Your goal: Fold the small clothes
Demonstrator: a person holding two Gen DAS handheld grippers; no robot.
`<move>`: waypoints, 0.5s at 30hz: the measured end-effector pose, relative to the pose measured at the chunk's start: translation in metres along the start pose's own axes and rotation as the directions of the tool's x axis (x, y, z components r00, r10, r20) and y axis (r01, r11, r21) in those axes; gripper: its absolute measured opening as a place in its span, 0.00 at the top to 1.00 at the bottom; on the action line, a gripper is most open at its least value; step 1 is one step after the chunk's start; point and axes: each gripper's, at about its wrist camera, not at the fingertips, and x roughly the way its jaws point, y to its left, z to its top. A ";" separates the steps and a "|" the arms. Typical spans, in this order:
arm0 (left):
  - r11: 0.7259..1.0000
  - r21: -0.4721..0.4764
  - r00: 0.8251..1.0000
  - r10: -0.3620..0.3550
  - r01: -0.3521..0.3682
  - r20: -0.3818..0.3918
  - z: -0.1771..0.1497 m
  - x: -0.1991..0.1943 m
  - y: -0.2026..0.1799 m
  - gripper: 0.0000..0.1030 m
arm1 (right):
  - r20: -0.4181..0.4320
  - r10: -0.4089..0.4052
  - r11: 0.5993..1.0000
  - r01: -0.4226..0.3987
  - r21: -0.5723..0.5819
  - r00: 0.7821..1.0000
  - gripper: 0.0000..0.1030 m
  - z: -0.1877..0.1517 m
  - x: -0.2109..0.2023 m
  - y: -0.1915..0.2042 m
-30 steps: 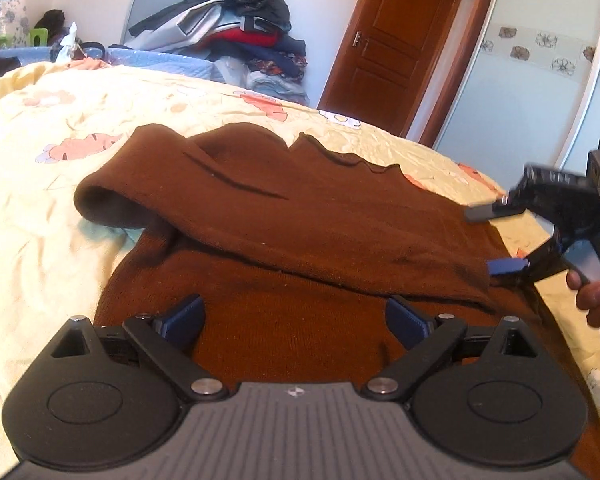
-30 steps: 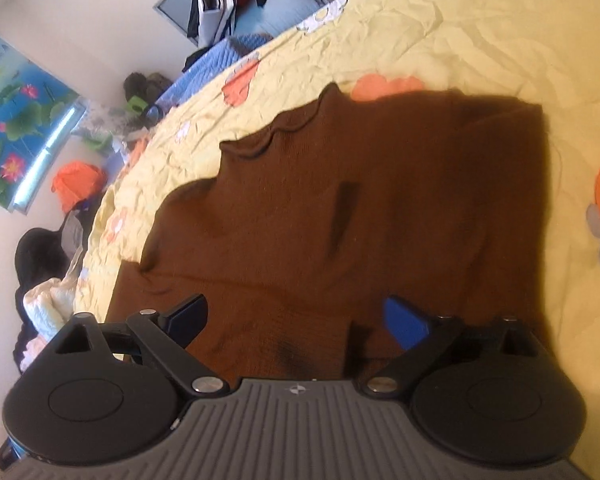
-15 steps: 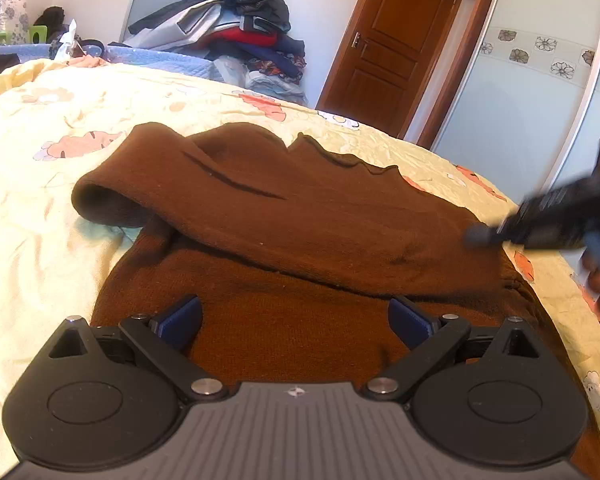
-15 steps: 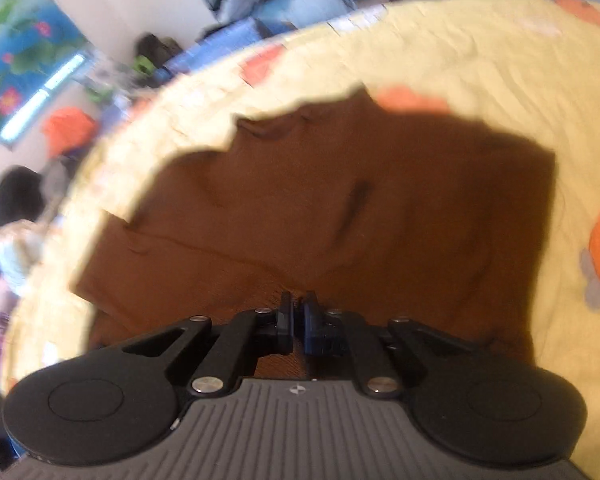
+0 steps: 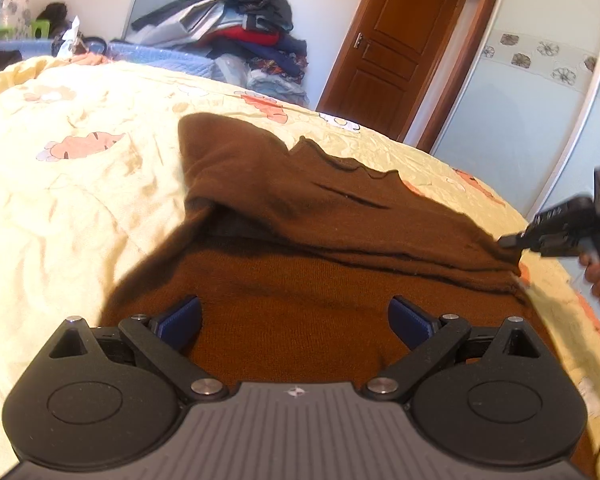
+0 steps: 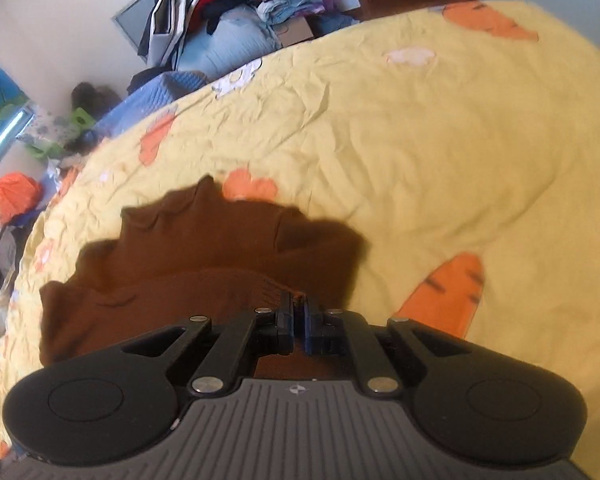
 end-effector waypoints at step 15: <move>0.950 -0.307 0.990 0.005 -0.049 -0.142 0.123 0.108 0.090 0.39 | 0.232 -0.206 0.960 0.242 -0.140 0.951 0.47 -0.024 -0.011 0.041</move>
